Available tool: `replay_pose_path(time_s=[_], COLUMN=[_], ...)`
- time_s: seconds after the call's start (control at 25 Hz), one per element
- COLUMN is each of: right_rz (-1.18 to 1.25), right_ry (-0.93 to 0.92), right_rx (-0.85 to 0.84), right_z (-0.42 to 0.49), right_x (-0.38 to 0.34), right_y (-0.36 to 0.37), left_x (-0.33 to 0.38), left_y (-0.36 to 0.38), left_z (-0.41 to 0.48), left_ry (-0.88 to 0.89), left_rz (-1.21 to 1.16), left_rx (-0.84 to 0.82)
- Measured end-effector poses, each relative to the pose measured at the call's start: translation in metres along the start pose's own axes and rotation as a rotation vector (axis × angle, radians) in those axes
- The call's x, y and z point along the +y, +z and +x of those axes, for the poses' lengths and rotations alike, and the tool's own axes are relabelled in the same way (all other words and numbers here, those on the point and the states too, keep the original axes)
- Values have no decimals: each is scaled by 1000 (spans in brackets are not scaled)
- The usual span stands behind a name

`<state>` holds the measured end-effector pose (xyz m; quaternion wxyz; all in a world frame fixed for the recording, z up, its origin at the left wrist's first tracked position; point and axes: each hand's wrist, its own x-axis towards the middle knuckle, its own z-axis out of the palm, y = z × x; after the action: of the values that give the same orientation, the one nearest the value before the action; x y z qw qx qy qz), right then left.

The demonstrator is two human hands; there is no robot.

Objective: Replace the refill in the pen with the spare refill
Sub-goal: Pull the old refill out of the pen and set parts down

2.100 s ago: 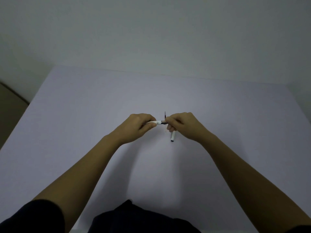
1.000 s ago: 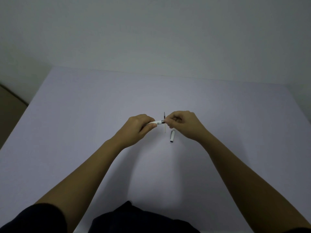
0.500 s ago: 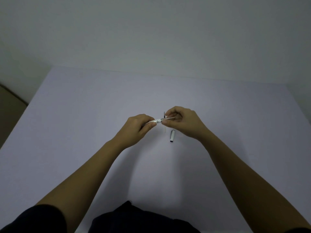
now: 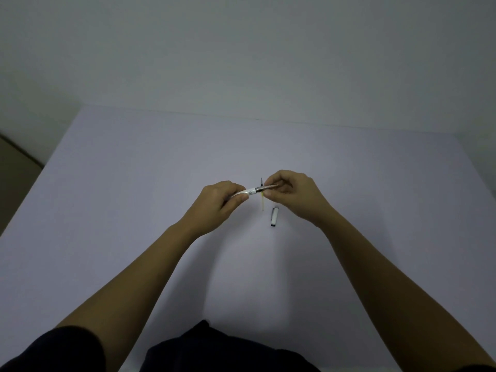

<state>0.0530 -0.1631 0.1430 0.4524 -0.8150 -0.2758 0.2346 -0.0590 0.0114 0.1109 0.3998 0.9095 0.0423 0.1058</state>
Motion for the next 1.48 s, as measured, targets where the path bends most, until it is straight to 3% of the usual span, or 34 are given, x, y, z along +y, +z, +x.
replay_pose_path(time_s=[0.24,0.44,0.56,0.72,0.8,0.96,1.04,1.2,1.48], right_rz=[-33,318,498,719,647,303,123,47,25], right_ry=[11,27,68,112,178,484,519,618,511], right_rx=[89,63,155,294,342,404,417,379,376], right_z=[1,6,10,21,24,20,17,21,22], right_x=[1,5,9,25,43,93,116,152,157], right_y=[1,-6,-6,-8,-5,17,28,45,54], left_x=[-3,-6,-6,-11,-10,-12,-16,-30,-33], left_y=[2,7,10,14,14,16,18,35,32], left_z=[0,0,-6,-13,-14,-10,-8,7,7], left_ry=[8,-105,-228,-328,-345,-381,-377,-427,-405], left_rz=[-23,-127,-311,-376,-402,-401,-391,-385,-369], left_rx=[2,49,91,119,149,167,164,112,115])
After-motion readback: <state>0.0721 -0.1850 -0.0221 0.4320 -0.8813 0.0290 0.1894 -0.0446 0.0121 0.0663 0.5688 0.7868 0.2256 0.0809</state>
